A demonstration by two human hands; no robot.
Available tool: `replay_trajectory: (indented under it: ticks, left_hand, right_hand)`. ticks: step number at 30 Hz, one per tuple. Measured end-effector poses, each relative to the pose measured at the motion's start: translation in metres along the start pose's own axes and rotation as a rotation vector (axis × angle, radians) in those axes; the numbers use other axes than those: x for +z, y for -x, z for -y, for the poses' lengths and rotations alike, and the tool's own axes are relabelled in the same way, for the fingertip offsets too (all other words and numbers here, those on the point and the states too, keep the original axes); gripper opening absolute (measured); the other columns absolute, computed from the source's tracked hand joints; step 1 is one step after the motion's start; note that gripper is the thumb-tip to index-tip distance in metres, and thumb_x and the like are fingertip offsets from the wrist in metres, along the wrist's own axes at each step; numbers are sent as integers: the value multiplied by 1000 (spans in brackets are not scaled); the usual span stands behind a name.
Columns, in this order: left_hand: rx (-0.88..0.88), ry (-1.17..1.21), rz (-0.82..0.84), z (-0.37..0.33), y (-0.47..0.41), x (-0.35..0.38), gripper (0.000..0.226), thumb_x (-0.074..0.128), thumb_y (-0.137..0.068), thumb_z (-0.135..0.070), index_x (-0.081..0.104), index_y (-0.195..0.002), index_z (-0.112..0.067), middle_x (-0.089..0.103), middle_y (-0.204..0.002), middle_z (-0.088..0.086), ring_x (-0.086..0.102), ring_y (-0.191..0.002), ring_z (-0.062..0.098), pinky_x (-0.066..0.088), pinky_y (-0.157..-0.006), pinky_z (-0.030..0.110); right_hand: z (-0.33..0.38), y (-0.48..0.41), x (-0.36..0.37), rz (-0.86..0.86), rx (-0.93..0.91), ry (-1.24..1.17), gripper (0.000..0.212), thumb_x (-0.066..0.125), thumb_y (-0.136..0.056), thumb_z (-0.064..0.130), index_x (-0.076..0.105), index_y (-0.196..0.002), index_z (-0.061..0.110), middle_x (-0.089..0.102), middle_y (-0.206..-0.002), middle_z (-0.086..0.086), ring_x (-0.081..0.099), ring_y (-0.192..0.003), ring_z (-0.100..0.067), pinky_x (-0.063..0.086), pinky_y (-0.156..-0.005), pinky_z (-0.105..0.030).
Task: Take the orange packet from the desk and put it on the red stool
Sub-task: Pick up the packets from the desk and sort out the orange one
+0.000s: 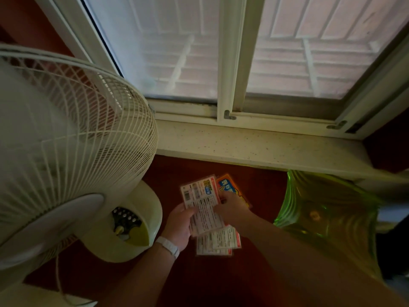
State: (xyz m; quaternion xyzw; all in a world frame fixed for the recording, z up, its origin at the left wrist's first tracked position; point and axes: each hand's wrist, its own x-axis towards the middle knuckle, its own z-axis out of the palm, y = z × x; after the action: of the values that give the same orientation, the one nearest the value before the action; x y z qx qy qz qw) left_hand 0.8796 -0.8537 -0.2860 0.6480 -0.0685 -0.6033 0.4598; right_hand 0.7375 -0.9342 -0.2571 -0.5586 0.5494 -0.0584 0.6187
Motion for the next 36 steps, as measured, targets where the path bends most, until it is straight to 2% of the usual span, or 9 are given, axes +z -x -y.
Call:
replay_trajectory:
  ticks: [4,9,11,15,20,24,28,31,36]
  left_hand:
    - [25,42,14,1,5,-9,23,52,-95,-7,65,-115,-7,74,-112,13,69,-103,30,55,-82,48]
    - [43,85,-31,4,1,-21,23,55,-95,-6,64,-115,-8,74,-110,13,71,-101,30,56,-82,50]
    - [35,102,-54,5,0,-24,22,56,-94,-7,65,-114,-8,74,-110,14,71,-100,31,56,-84,51]
    - [11,114,-68,5,-6,-26,25,58,-93,-9,65,-117,-10,74,-112,13,70,-102,30,56,-86,52]
    - [-16,98,-80,2,-14,-24,26,55,-95,-8,64,-119,-9,73,-114,13,70,-103,30,57,-78,45]
    - [-28,99,-97,1,-21,-17,25,54,-95,-6,65,-117,-10,73,-112,12,70,-101,29,56,-76,43]
    - [-50,96,-94,-1,-25,-12,24,54,-95,-7,66,-115,-12,74,-110,9,70,-98,25,55,-70,39]
    - [-64,84,-104,-1,-27,-9,23,55,-95,-7,64,-116,-11,73,-112,12,70,-100,27,56,-73,42]
    - [-63,93,-111,-3,-24,-9,26,56,-94,-6,63,-118,-10,71,-115,13,68,-104,29,56,-76,44]
  right_hand:
    - [-2,2,-5,30,23,-16,8,55,-94,16,61,-94,21,70,-91,1,70,-78,-15,58,-65,-31]
    - [-15,-19,-15,-144,81,213,9,56,-90,29,59,-93,21,66,-90,-2,67,-77,-18,59,-70,-38]
    - [-18,-27,-19,-166,64,357,17,57,-88,30,58,-101,20,64,-95,-3,66,-78,-18,59,-72,-41]
    - [-22,-42,-25,-276,91,638,50,61,-83,37,45,-126,17,47,-121,-8,51,-110,-29,50,-87,-46]
    - [-31,-55,-23,-283,183,748,81,69,-76,53,31,-135,14,35,-135,-12,36,-125,-33,45,-94,-49]
    - [-36,-60,-17,-298,205,787,87,74,-71,55,30,-134,13,34,-133,-12,35,-123,-32,44,-93,-48]
    - [-36,-66,-18,-273,210,718,88,78,-72,45,28,-134,7,36,-132,-17,37,-124,-36,42,-97,-46]
    - [-36,-69,-18,-254,223,626,80,78,-75,37,31,-132,7,40,-129,-16,45,-119,-34,45,-96,-44]
    - [-41,-65,-21,-255,153,470,22,57,-83,20,54,-104,16,64,-105,-8,63,-93,-26,56,-80,-43]
